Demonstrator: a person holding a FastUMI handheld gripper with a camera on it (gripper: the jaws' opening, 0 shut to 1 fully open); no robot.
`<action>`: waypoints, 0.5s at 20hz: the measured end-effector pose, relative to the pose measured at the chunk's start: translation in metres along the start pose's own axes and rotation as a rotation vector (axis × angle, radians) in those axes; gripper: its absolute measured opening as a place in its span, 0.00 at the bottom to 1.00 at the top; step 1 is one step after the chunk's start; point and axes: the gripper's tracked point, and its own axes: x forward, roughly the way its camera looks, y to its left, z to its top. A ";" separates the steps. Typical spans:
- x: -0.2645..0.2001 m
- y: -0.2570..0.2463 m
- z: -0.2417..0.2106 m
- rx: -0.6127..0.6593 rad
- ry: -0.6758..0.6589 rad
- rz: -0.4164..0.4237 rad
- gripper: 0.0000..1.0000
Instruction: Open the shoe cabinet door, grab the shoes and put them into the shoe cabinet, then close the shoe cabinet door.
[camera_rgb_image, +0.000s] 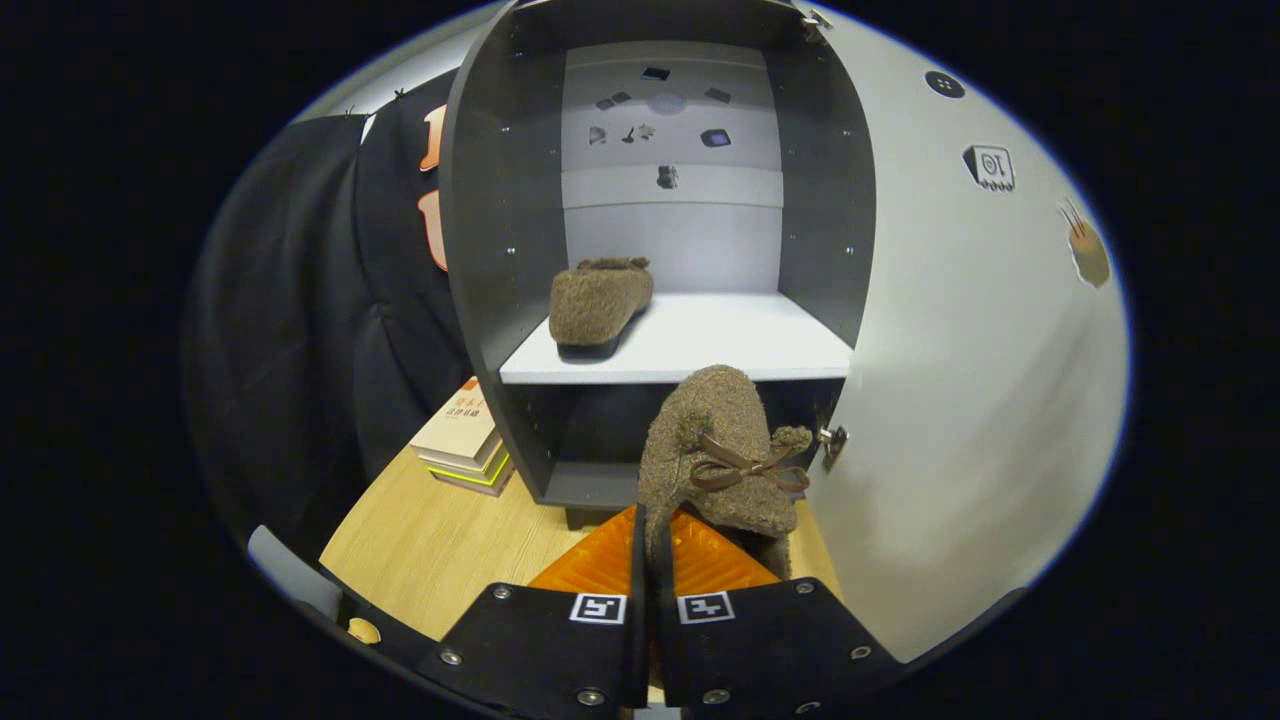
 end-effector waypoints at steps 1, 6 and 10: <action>0.002 -0.006 0.013 -0.025 -0.008 -0.006 0.05; 0.030 -0.021 0.072 -0.098 -0.036 -0.018 0.05; 0.068 -0.028 0.113 -0.113 -0.050 -0.005 0.05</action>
